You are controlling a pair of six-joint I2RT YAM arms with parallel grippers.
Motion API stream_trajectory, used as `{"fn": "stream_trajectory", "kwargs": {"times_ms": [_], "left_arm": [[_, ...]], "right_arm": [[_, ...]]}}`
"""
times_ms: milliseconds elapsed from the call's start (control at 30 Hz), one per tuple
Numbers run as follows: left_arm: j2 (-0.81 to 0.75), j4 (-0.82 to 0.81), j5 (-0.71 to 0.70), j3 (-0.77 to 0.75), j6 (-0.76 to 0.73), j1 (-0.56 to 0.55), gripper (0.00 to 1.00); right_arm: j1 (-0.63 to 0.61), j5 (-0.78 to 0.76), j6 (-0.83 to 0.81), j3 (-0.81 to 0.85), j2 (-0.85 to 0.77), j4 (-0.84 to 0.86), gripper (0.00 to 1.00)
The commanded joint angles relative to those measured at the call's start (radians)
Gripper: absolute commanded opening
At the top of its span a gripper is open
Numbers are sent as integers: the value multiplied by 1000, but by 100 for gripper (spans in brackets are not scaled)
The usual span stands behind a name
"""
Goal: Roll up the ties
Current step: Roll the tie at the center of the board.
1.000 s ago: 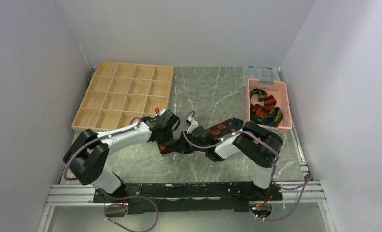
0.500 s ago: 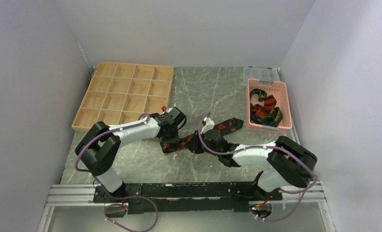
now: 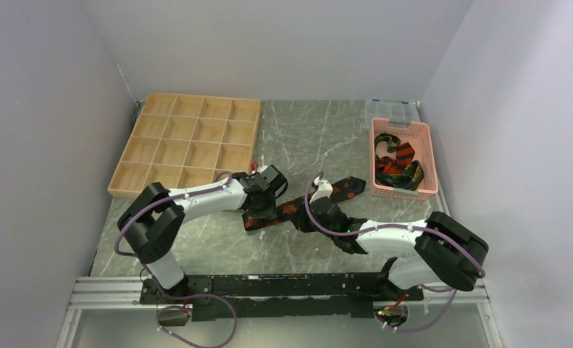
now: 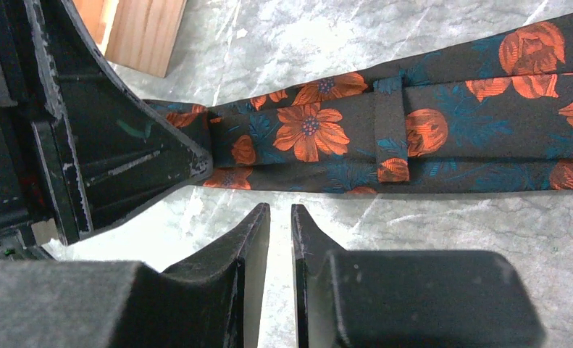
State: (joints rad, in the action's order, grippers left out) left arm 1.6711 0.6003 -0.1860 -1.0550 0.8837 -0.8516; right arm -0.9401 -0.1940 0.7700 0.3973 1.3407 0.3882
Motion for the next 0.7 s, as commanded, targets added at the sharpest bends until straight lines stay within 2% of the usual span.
{"fn": "stream_trajectory", "kwargs": {"times_ms": [0,300,533,667], "left_arm": [[-10,37,-3,-18,26,-20,46],[-88,60,-20,-1,44,-28,54],[-145,72,-34,14,50,-28,55],[-175,81,-40,27,61,-29,56]], "right_arm": [[-2,-32,-20,5,-17,0,22],[-1,-9,-55,37,-16,-26,26],[0,34,-84,75,-2,-44,38],[0,85,-100,113,9,-55,50]]}}
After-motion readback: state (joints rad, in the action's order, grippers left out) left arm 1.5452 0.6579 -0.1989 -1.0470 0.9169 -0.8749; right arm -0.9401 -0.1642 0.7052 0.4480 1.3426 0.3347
